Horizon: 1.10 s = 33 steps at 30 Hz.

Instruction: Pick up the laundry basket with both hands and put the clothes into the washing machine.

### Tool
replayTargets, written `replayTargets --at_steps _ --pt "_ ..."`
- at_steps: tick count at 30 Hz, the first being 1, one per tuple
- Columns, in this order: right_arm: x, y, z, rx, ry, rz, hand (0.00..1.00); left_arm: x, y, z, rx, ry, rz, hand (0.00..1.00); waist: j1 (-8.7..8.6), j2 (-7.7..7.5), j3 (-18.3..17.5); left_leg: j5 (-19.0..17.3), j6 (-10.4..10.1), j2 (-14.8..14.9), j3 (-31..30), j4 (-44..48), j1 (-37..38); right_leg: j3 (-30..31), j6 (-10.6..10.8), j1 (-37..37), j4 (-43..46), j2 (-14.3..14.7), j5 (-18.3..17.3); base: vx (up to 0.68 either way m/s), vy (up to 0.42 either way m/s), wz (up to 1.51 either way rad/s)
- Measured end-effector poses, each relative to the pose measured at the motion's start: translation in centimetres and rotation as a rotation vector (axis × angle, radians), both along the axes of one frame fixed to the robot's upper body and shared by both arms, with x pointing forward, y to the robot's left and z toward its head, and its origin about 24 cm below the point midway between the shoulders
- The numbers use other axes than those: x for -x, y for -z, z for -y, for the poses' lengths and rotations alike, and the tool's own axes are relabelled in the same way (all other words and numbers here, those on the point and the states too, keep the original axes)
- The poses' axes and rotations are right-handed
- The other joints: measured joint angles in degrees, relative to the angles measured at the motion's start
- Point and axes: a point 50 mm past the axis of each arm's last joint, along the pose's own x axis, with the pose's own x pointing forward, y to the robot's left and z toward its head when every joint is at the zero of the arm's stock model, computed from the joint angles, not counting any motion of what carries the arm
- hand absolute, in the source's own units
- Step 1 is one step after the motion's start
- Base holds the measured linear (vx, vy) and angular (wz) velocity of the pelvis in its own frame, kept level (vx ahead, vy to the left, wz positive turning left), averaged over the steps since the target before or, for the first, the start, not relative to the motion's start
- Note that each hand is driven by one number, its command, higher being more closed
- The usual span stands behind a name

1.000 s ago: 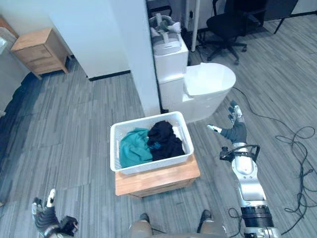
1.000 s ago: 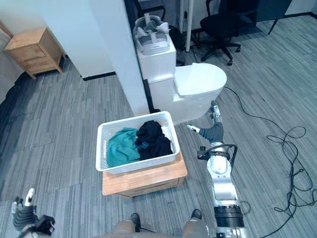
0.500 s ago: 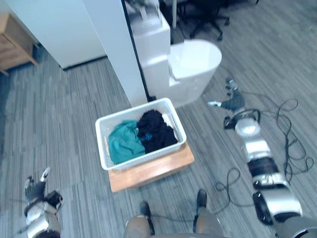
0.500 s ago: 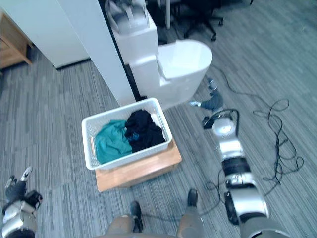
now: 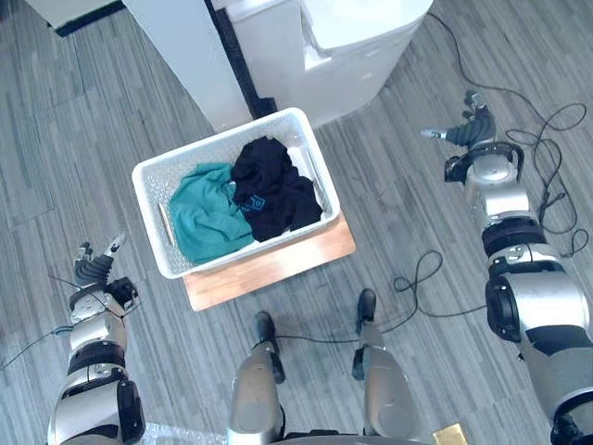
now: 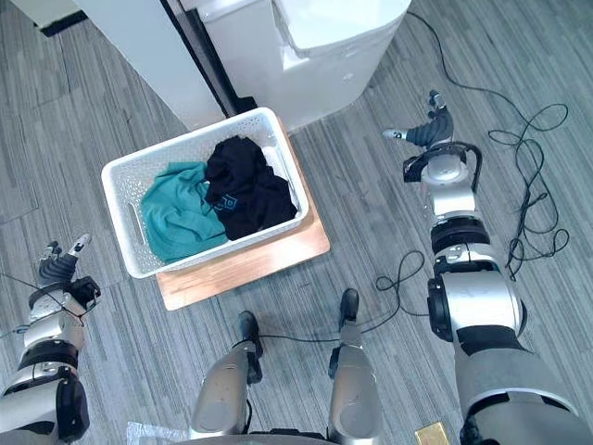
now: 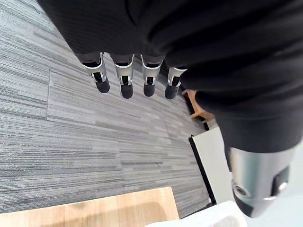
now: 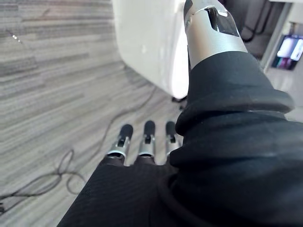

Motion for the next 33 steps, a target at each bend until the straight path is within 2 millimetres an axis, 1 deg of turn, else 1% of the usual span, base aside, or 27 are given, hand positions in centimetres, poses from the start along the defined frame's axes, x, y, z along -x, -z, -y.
replayTargets --at_steps 3,5,8,11,12,13,16,18,20,24,27,31,33 --pt "-0.1 0.0 0.2 -0.018 0.013 -0.018 0.00 -1.0 -0.8 0.3 -0.018 0.027 0.002 0.00 0.18 0.03 0.1 0.0 0.0 0.1 0.1 -0.1 -0.1 0.0 0.0 -0.2 0.0 0.1 0.0 0.00 0.000 0.00" --pt "-0.2 -0.2 0.2 -0.025 0.016 -0.021 0.00 -1.9 -1.8 0.3 -0.021 0.033 0.020 0.00 0.28 0.06 0.1 0.0 0.0 0.0 0.1 0.0 -0.4 0.0 0.0 -0.4 0.0 0.1 0.0 0.00 0.000 0.00" --pt "-0.2 -0.3 0.1 -0.020 0.016 -0.020 0.00 -2.7 -2.8 0.5 -0.038 0.053 0.037 0.00 0.48 0.30 0.4 0.0 0.0 0.0 0.3 -0.1 -0.8 0.1 0.0 -0.9 0.0 0.0 0.0 0.00 0.000 0.00" --pt "-0.4 -0.8 -0.2 -0.017 0.013 -0.014 0.00 -3.6 -3.8 0.9 -0.034 0.063 0.064 0.00 0.65 0.58 0.7 0.7 -0.3 0.0 0.4 -0.7 -2.0 0.1 -0.2 -2.4 0.0 0.1 0.2 0.00 -0.005 0.01" --pt "-0.5 -0.8 -0.4 -0.012 0.012 -0.018 0.00 -4.1 -4.4 1.1 -0.028 0.070 0.077 0.00 0.71 0.63 1.5 1.3 -0.5 0.1 0.3 -1.6 -1.7 0.0 -0.2 -2.4 0.0 0.3 0.2 0.00 -0.018 0.03" --pt "-0.5 -0.8 -0.5 -0.023 0.009 -0.016 0.00 -4.3 -4.6 1.2 -0.027 0.073 0.081 0.00 0.74 0.64 1.7 1.4 -0.6 0.1 0.3 -1.8 -1.7 -0.1 -0.2 -2.5 0.0 0.4 0.2 0.00 0.000 0.00" --pt "-0.6 -0.6 -0.9 -0.047 0.000 -0.017 0.00 -5.1 -5.0 1.9 -0.034 0.101 0.074 0.00 0.92 0.64 1.7 2.1 -0.7 0.1 0.5 -3.1 -2.1 0.0 -0.3 -3.6 0.1 0.6 0.2 0.00 0.000 0.00" --pt "-0.7 0.2 -1.1 -0.057 0.001 -0.046 0.00 -5.7 -5.4 2.4 -0.030 0.117 0.081 0.00 0.84 0.64 1.8 2.7 -0.7 0.2 0.5 -4.1 -2.3 -0.1 -0.3 -4.0 0.1 0.8 0.2 0.00 0.000 0.00" --pt "-0.8 0.4 -1.4 -0.075 -0.004 -0.053 0.00 -5.8 -5.3 2.7 -0.021 0.123 0.081 0.00 0.78 0.64 1.8 2.7 -0.8 0.3 0.7 -4.3 -2.3 0.0 -0.3 -4.2 0.2 0.8 0.2 0.01 -0.001 -0.02" --pt "-0.9 0.8 -2.1 -0.068 -0.020 -0.069 0.00 -6.7 -4.9 4.4 0.015 0.158 0.086 0.00 0.85 0.65 1.8 3.4 -1.0 0.2 0.9 -5.6 -2.2 -0.1 -0.2 -4.8 0.2 0.9 0.2 0.01 0.000 -0.01" --pt "-1.1 1.1 -3.0 -0.057 -0.038 -0.079 0.00 -6.8 -4.6 4.8 0.022 0.165 0.082 0.00 1.13 0.67 1.8 3.6 -1.1 0.2 1.2 -6.0 -2.5 0.1 -0.3 -5.5 0.3 1.0 0.2 0.01 -0.004 -0.03" --pt "-1.3 1.9 -5.0 -0.028 -0.088 -0.100 0.00 -7.0 -4.0 5.4 0.043 0.174 0.063 0.00 1.10 0.67 1.8 3.7 -1.1 0.2 1.2 -6.1 -2.6 0.1 -0.2 -5.6 0.3 1.0 0.2 0.00 0.000 0.00" --pt "-1.4 2.1 -6.6 -0.003 -0.131 -0.104 0.00 -7.0 -3.4 5.9 0.063 0.174 0.047 0.00 1.12 0.66 1.8 4.0 -1.1 0.2 1.3 -6.4 -2.6 0.1 -0.2 -5.8 0.4 1.0 0.2 0.00 0.000 0.00"
